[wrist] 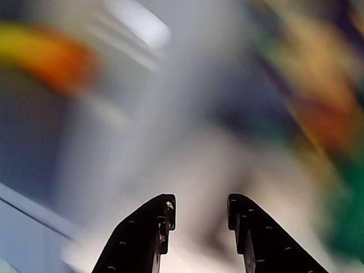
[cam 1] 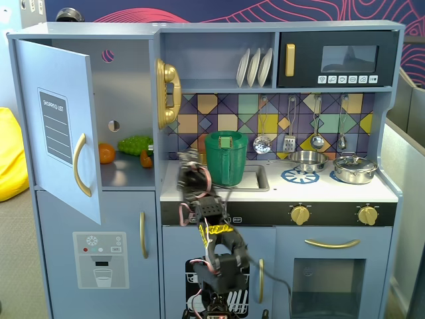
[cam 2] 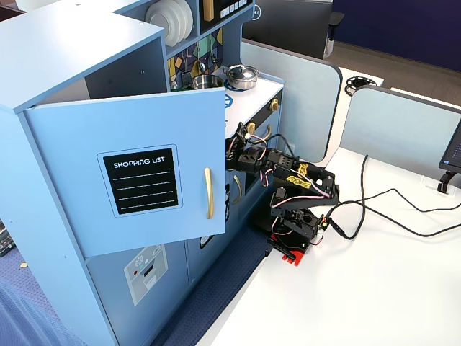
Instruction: Open the left cabinet door
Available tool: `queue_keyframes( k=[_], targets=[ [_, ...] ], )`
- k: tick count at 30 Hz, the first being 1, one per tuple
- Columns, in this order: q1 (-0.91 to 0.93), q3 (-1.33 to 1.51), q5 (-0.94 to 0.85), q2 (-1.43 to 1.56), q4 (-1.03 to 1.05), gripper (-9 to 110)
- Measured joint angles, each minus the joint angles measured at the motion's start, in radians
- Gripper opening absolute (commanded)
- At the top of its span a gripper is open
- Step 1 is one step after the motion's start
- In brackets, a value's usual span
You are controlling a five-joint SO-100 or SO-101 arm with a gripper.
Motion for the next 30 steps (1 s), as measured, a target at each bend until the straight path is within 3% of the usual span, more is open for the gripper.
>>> queue_keyframes(
  k=[4, 8, 19, 30],
  targets=[
    [0.239, 0.003, 0.118, 0.014, 0.393, 1],
    [0.328, 0.026, 0.221, 0.015, 0.661, 2],
    [0.322, 0.242, 0.319, 0.166, 0.762, 2],
    [0.204, 0.468, 0.327, 0.347, 0.925, 4]
  ],
)
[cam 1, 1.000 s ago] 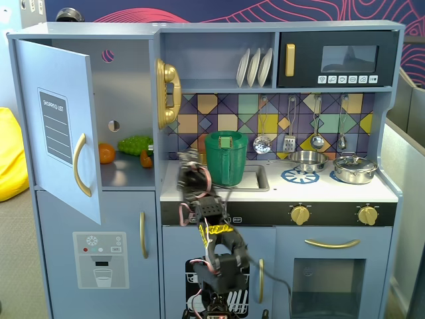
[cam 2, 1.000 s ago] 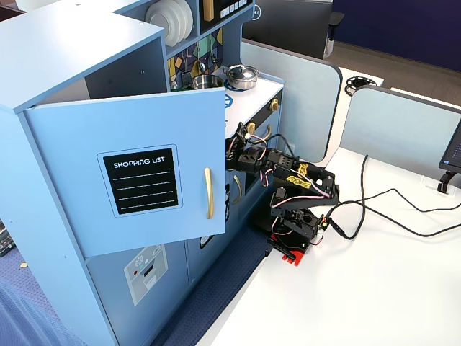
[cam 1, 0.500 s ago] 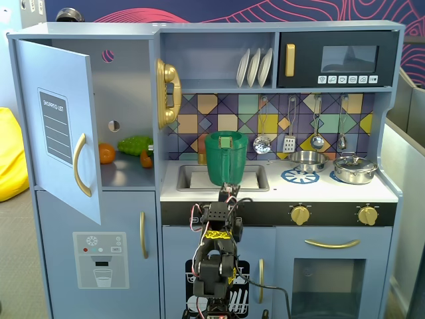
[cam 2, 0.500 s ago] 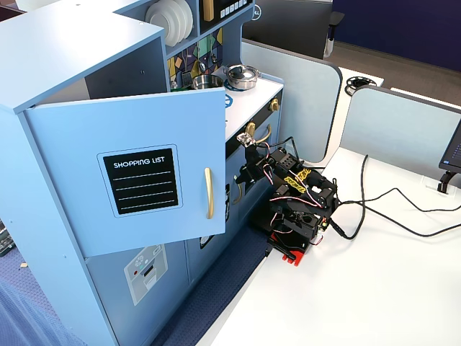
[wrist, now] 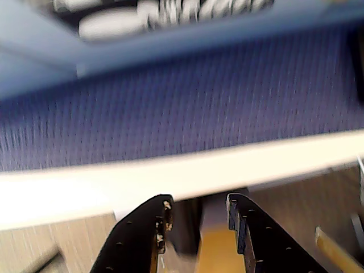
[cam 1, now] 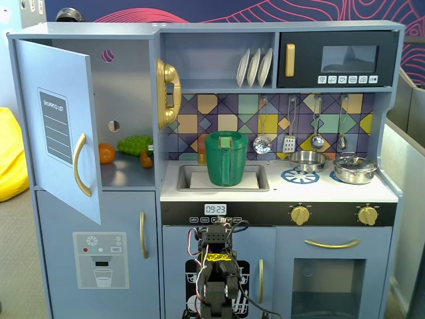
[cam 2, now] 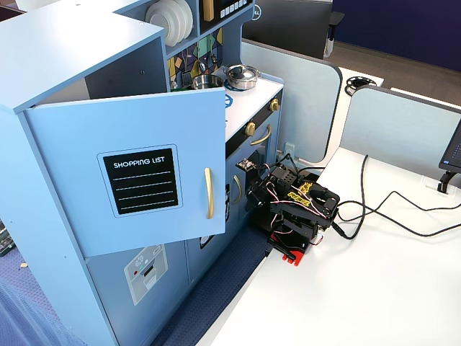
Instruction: Open the left cabinet door
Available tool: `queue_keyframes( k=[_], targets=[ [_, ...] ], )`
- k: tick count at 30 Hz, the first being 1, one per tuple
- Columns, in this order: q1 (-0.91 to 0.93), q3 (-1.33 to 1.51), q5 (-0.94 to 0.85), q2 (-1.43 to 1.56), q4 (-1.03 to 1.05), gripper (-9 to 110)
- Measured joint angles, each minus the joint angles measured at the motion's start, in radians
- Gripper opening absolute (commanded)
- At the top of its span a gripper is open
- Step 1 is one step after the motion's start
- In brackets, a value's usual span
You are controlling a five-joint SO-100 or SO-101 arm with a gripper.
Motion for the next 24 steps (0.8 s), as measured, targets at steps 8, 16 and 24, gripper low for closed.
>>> queue_keyframes(
  k=[8, 16, 24],
  targets=[
    [-0.023, -0.005, -0.141, 0.018, 0.072, 0],
    [-0.043, -0.003, -0.135, 0.025, 0.072, 0],
    [-0.043, -0.003, -0.109, 0.025, 0.072, 1]
  ],
)
